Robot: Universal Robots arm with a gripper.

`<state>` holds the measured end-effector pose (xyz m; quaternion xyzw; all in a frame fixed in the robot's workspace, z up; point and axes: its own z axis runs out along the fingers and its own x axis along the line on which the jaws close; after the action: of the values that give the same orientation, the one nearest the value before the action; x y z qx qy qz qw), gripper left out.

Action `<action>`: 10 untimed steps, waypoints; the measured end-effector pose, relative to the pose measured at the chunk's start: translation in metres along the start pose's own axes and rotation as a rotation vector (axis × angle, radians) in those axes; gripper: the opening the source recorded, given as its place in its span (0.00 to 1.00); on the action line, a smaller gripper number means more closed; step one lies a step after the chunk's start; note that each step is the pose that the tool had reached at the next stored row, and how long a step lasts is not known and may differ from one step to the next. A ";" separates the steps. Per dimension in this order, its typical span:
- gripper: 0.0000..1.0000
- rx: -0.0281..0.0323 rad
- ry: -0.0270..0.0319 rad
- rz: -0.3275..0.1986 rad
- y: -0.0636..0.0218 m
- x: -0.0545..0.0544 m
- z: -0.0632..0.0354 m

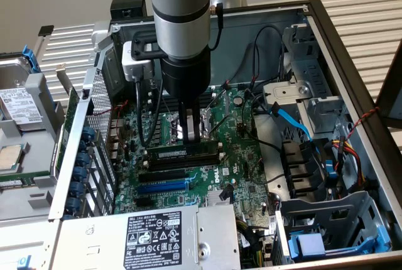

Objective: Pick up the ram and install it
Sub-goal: 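Insert the ram into the slot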

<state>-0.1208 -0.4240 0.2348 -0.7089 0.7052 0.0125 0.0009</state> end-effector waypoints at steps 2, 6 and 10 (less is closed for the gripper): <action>0.13 -0.0001 0.0001 0.000 0.0000 0.000 0.0000; 0.13 -0.0001 -0.0006 0.000 0.0000 0.001 0.0002; 0.13 -0.0001 -0.0010 0.001 0.0000 0.001 0.0003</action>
<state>-0.1208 -0.4250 0.2344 -0.7086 0.7055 0.0129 0.0012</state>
